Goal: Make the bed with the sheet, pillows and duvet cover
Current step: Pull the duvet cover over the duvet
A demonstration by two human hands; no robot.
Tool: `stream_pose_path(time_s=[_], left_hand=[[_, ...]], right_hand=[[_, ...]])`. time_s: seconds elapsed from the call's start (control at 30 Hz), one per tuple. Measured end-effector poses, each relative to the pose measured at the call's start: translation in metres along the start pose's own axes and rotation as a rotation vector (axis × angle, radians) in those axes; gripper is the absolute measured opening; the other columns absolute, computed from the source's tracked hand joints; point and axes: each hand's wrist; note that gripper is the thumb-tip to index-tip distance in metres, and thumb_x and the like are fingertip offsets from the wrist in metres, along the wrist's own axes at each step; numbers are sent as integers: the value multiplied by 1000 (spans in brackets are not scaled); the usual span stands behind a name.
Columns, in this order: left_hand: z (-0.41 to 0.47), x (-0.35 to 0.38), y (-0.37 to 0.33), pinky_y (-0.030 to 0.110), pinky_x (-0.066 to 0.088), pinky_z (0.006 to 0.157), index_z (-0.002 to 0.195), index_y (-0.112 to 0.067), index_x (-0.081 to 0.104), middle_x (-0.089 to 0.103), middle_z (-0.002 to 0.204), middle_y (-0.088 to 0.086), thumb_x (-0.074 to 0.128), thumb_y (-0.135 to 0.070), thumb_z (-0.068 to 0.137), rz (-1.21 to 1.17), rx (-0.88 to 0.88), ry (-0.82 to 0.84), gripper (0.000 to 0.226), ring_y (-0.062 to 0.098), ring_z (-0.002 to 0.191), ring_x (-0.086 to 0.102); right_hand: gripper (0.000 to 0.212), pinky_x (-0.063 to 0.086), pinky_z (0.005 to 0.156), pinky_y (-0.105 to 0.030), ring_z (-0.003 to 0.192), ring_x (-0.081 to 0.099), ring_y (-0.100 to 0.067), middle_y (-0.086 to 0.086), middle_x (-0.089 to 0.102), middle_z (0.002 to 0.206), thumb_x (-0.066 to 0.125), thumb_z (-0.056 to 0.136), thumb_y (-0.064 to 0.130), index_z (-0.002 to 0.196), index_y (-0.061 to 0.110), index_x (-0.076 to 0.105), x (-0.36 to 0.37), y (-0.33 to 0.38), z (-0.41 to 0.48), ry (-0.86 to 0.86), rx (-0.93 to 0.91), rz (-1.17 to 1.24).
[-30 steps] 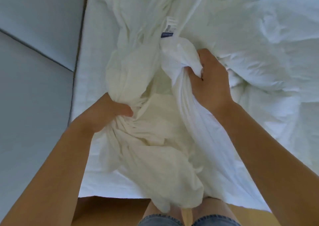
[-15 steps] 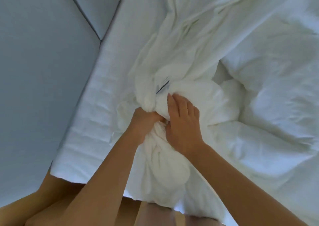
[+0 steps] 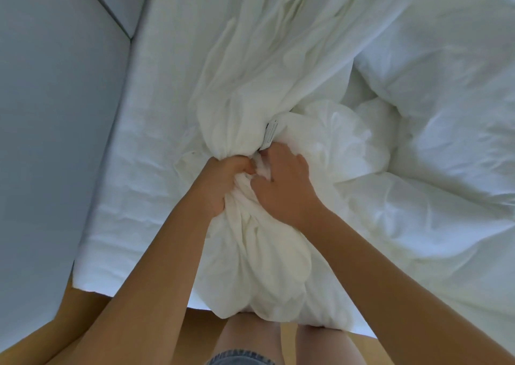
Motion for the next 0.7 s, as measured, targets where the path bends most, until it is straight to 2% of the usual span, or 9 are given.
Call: stream_pose_path(time_s=[0.03,0.07,0.23,0.3,0.4,0.47,0.57,0.6,0.7], left_hand=[[-1,0,0,33,51,69,74,-7,69,65,73,13,62,-12,51,-23,1,27,25,27,73,64],[-1,0,1,32,52,67,75,-8,70,66,73,13,63,-12,53,-44,2,52,24,26,71,66],[1,-2,3,33,52,69,70,-7,71,68,73,11,65,-4,64,-98,12,-21,8,25,72,66],[1,-3,2,31,53,68,69,-8,71,69,72,9,64,-3,71,-102,4,-35,9,23,71,67],[-2,-5,-3,31,57,68,77,-12,76,72,84,9,68,-15,69,-204,-76,141,12,23,79,70],[-4,-5,-9,35,57,78,96,-8,73,70,100,13,65,-28,66,-338,-100,305,36,26,90,69],[-6,1,-16,37,54,88,123,-8,59,64,119,14,59,-55,68,-342,-93,461,72,28,107,63],[-6,4,-16,35,53,90,125,-11,57,64,121,12,54,-64,69,-318,-84,472,78,26,111,62],[-6,9,-10,36,45,100,127,-18,56,63,125,8,38,-77,71,-390,-65,476,83,22,116,59]], right_hand=[[34,31,102,-50,101,49,-15,5,52,105,47,78,27,110,15,49,1,3,-2,-48,18,235],[38,32,102,-53,98,50,-11,9,53,102,48,76,29,111,15,50,3,5,-5,-75,8,324],[65,23,108,-50,115,43,-12,9,48,119,49,74,67,122,23,48,10,-15,1,86,-4,-184],[80,23,107,-51,118,40,-15,7,48,119,40,62,80,116,23,51,10,-15,3,141,2,-220],[90,20,109,-51,123,35,-18,5,45,126,44,56,82,123,24,51,13,-14,8,177,1,-235],[76,26,109,-46,122,42,-16,6,52,125,64,63,68,123,22,54,12,-13,8,150,104,4],[50,52,90,-40,98,67,-17,0,71,103,80,69,28,114,14,63,8,-8,3,133,334,810],[45,56,85,-38,93,69,-18,-3,72,100,80,71,19,112,12,65,9,-9,2,119,347,955],[43,58,77,-32,92,70,-19,-6,73,99,80,70,10,111,9,66,11,-10,-1,73,345,1052]])
Point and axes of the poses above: each hand's wrist, its own z-axis towards the middle knuckle, its own x-axis out of the palm, y = z × x
